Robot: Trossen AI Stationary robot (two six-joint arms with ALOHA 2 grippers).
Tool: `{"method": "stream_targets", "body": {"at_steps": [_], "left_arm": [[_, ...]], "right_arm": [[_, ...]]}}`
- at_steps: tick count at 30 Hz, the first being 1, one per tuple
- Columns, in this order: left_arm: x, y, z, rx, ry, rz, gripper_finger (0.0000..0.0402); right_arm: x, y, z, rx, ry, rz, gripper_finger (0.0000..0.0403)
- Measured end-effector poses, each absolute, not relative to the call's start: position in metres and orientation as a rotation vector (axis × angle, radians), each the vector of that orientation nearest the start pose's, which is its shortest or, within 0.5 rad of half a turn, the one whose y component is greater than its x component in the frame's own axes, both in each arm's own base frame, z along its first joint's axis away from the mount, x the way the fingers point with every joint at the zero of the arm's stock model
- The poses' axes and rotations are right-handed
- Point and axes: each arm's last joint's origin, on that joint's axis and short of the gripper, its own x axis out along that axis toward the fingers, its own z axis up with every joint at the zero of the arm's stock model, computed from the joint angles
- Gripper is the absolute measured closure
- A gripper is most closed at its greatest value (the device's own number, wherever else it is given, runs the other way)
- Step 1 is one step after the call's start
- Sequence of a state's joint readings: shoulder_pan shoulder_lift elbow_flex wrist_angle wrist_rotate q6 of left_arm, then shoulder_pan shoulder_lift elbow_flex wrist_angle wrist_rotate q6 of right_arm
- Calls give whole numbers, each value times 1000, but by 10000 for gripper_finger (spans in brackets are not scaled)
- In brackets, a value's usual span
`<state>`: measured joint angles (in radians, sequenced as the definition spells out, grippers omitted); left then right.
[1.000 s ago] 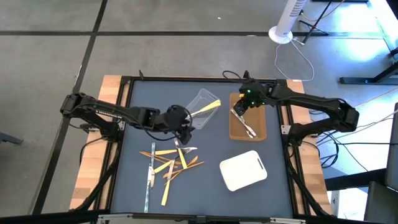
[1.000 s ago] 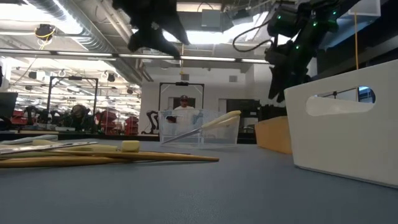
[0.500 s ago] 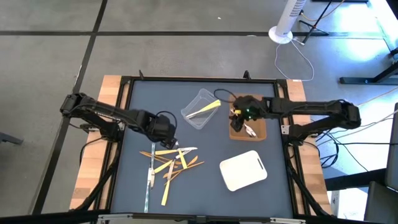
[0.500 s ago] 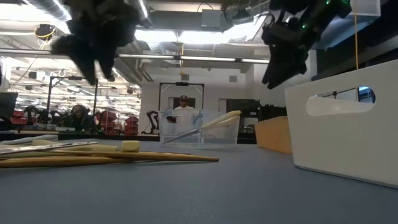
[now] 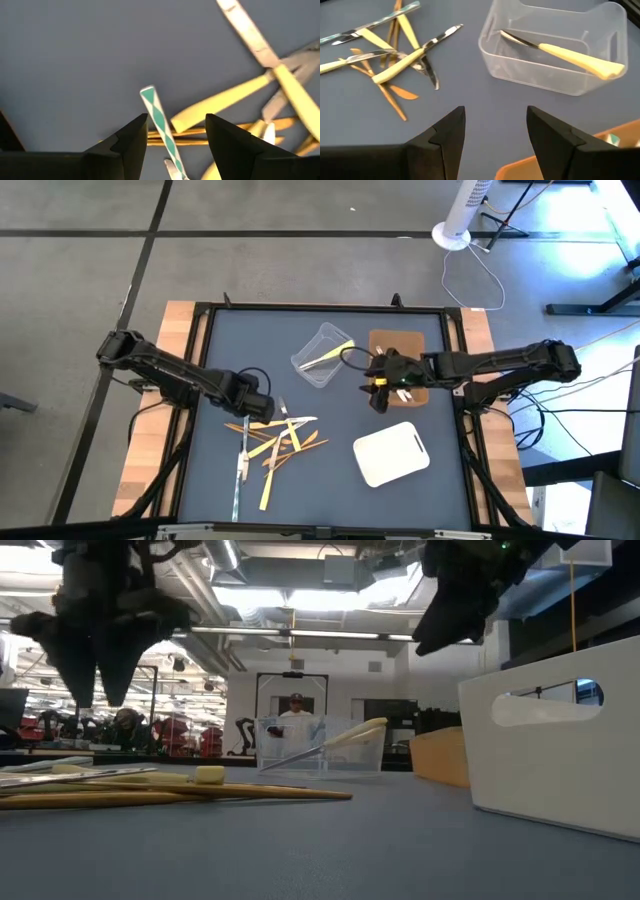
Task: Sort silverware by color (type)
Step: Put the white knife into the orange bin
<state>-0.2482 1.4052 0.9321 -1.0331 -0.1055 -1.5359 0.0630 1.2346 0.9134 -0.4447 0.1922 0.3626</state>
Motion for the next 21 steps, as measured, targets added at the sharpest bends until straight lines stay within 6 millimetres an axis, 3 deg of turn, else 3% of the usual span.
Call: {"method": "stream_targets", "body": {"at_steps": [7,21], "left_arm": [[212,-55,191,-1012,1193,1086,209],[206,-54,159,-1090,1125,1076,209]], "right_arm": [[253,18,266,235,726,-230,204],[255,18,268,241,699,-228,204]]}}
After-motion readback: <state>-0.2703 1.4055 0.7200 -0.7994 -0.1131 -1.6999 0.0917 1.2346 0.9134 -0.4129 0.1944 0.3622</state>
